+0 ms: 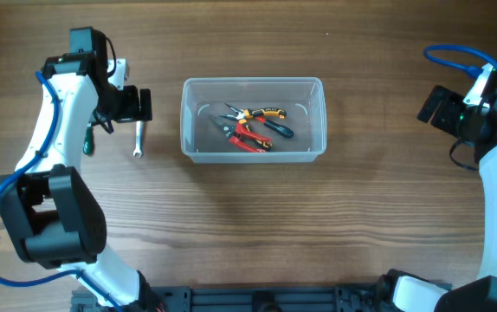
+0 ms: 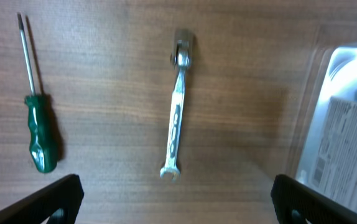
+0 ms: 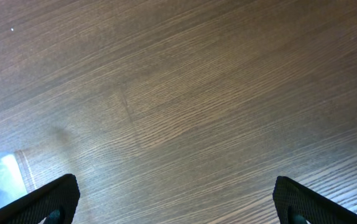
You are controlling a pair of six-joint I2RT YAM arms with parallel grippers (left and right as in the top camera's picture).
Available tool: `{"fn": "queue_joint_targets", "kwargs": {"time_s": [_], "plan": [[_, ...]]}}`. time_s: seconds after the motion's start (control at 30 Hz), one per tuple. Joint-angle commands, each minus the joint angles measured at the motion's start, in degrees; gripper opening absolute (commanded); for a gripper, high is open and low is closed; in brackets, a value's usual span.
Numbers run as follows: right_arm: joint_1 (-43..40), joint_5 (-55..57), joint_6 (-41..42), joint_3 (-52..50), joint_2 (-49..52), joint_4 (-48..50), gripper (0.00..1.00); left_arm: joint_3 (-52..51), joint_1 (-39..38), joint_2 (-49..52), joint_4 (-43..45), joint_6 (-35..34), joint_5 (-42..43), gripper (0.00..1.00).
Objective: Pack container
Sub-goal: 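Move the left gripper over the silver wrench, then lower the left gripper and grasp the wrench's ring end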
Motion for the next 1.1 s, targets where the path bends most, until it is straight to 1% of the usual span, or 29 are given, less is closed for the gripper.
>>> {"fn": "queue_joint_targets", "kwargs": {"time_s": [0.0, 0.27, 0.43, 0.67, 0.87, 1.07], "plan": [[-0.02, 0.98, 1.05, 0.07, -0.26, 0.13, 1.00, 0.70, 0.31, 0.04, 1.90, 0.48, 2.19, 1.00], [-0.02, 0.98, 1.07, 0.07, -0.26, 0.15, 1.00, 0.68, 0.31, 0.66, 8.35, 0.74, 4.55, 1.00], [-0.02, 0.96, 1.05, 0.07, -0.26, 0.15, 1.00, 0.68, 0.20, 3.30, 7.34, 3.34, 4.55, 1.00], [-0.02, 0.96, 1.07, 0.07, -0.26, 0.13, 1.00, 0.68, -0.17, 9.05, 6.23, 3.74, 4.28, 1.00], [-0.02, 0.98, 1.07, 0.07, -0.26, 0.15, 1.00, 0.68, -0.17, 10.21, 6.29, 3.74, 3.52, 1.00], [-0.02, 0.98, 1.07, 0.07, -0.26, 0.15, 1.00, 0.68, -0.17, 10.23, 6.29, 3.72, -0.13, 1.00]]}}
